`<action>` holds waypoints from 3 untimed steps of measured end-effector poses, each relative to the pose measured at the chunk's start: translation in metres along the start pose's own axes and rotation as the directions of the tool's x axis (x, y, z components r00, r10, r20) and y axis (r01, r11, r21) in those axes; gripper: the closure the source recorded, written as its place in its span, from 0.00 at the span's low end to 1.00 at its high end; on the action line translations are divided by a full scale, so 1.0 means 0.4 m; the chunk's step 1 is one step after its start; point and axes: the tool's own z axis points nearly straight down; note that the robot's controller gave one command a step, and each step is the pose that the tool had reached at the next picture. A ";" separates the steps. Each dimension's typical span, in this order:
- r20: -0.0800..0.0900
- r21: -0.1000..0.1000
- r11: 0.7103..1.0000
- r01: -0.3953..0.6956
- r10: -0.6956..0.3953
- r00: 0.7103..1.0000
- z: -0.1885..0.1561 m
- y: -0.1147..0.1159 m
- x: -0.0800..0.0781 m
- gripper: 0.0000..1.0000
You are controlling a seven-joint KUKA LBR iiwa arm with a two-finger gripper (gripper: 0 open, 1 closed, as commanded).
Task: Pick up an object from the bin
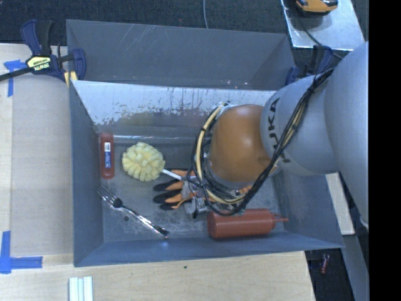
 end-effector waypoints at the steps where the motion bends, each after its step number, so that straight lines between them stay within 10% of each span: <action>1: 0.000 0.000 1.000 0.000 0.000 1.000 0.000 0.000 0.000 1.00; 3: 0.000 0.000 1.000 0.000 0.000 1.000 0.000 0.000 0.000 1.00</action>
Offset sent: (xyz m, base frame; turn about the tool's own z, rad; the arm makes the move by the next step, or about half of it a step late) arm 0.0000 0.0000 0.0000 0.0000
